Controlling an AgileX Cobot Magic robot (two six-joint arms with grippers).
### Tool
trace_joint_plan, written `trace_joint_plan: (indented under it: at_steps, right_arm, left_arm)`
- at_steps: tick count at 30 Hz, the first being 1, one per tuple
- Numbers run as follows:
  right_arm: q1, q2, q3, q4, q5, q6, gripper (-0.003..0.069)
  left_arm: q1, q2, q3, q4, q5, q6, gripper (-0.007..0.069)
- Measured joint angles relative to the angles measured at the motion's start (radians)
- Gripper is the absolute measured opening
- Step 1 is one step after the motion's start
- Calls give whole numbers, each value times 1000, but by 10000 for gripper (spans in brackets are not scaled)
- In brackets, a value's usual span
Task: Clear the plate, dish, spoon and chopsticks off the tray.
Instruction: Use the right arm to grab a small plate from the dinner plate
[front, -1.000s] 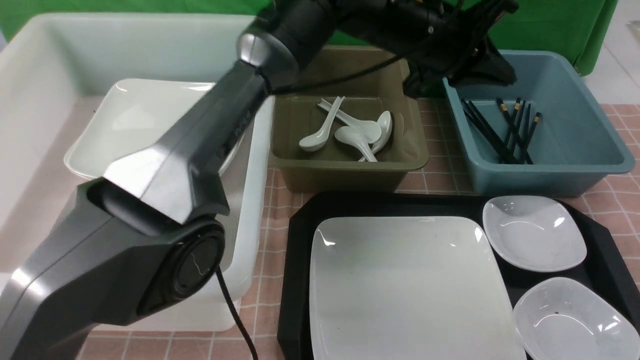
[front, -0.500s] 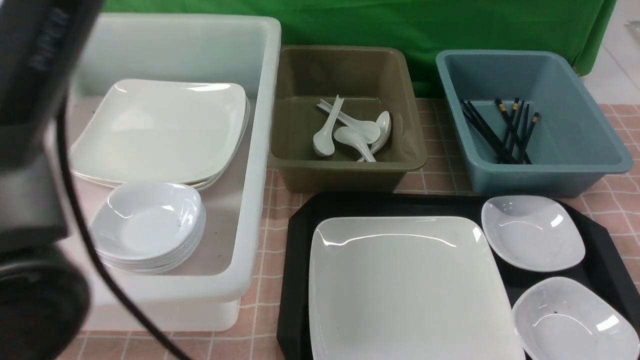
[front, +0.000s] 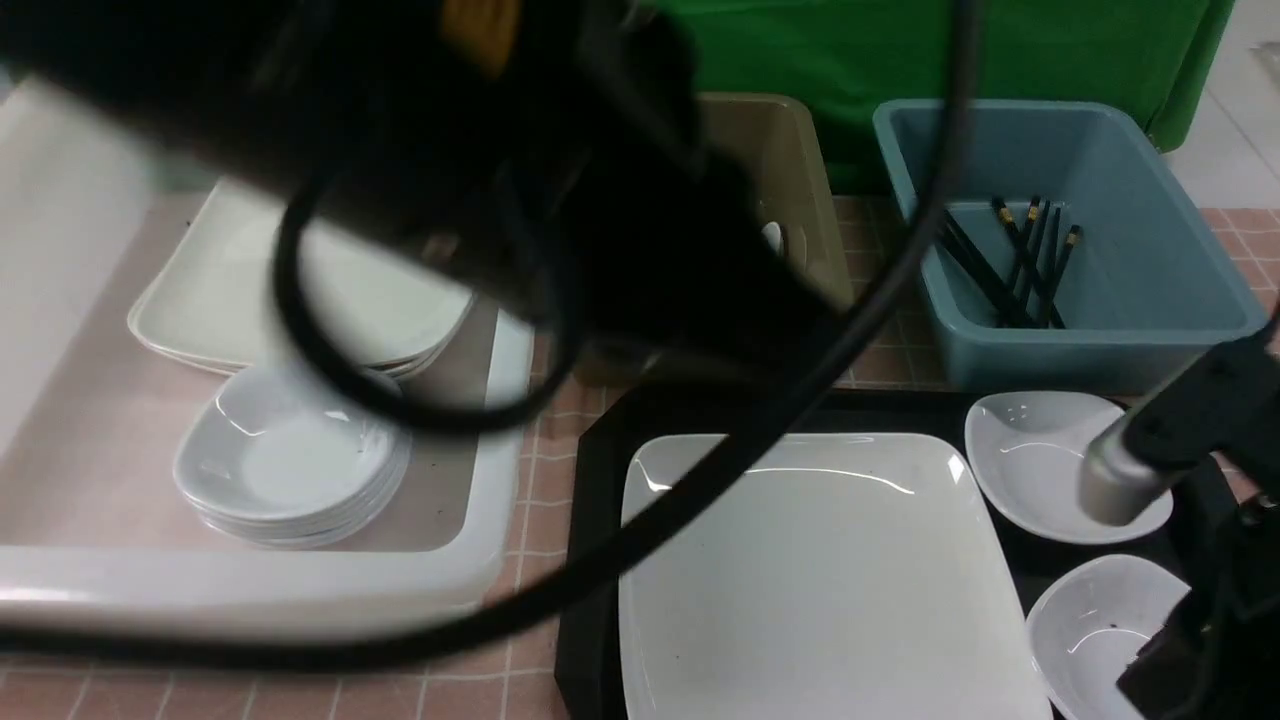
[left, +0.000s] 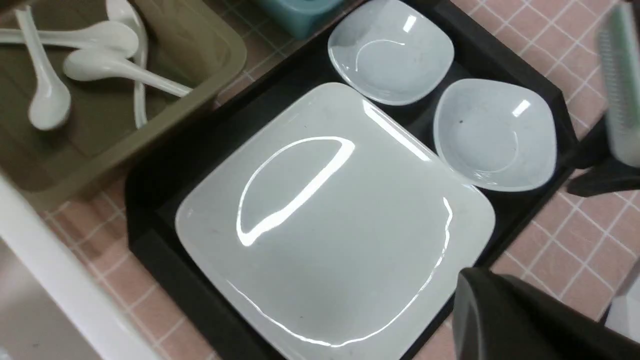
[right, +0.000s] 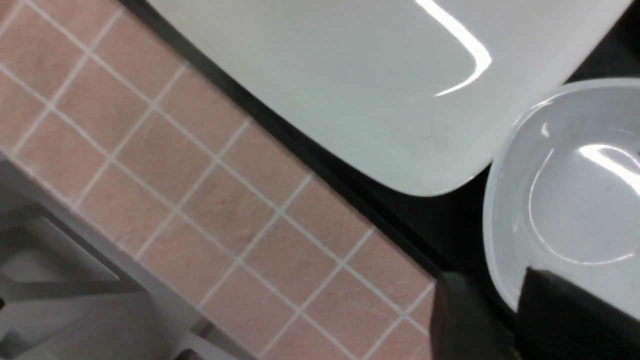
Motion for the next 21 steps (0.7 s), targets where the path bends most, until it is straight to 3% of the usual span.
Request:
trace_joint_plan:
  at_steps: [3,7,14,21]
  right_arm:
    - [0,107,16,-41,-32,7,440]
    - [0,206,17,-132,-38,54,551]
    - [11,265,63,-164,-76,102,571]
    - [26,269,188,-236,-283,152,573]
  left_arm:
    - [0,-97,221,-64,-209,51,-3]
    - [0,-141,433,-166,-404,199,-3]
    - [0,-28,454,-208,-303,268,-3]
    - [0,165,206,-209,-106,298,-3]
